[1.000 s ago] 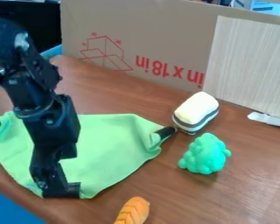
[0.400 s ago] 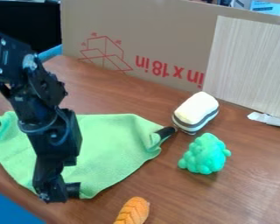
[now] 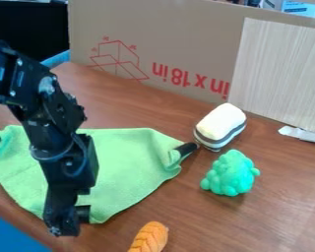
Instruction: Unfold the cloth from bottom right to top left
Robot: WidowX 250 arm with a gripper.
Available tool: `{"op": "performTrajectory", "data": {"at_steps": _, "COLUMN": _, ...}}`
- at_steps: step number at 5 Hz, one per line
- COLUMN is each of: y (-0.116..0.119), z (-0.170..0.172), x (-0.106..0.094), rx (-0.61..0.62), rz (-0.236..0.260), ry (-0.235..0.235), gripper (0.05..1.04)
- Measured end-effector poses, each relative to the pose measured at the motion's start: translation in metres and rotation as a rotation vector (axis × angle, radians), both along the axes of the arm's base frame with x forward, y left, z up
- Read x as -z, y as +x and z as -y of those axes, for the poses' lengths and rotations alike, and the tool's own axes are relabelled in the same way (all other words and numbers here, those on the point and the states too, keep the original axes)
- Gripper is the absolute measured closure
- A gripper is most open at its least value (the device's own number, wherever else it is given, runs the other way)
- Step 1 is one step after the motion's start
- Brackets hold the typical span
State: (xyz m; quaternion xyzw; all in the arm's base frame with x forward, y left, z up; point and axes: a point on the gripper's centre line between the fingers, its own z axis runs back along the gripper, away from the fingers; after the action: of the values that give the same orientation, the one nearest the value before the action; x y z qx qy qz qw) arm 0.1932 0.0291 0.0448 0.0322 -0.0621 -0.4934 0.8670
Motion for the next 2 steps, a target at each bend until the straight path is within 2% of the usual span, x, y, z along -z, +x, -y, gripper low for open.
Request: {"op": "performTrajectory", "data": {"at_steps": 2, "y": -0.0001, "z": 0.0022, "x": 0.0058, "rx": 0.0, "rz": -0.004, "ry": 0.017, "gripper": 0.721}}
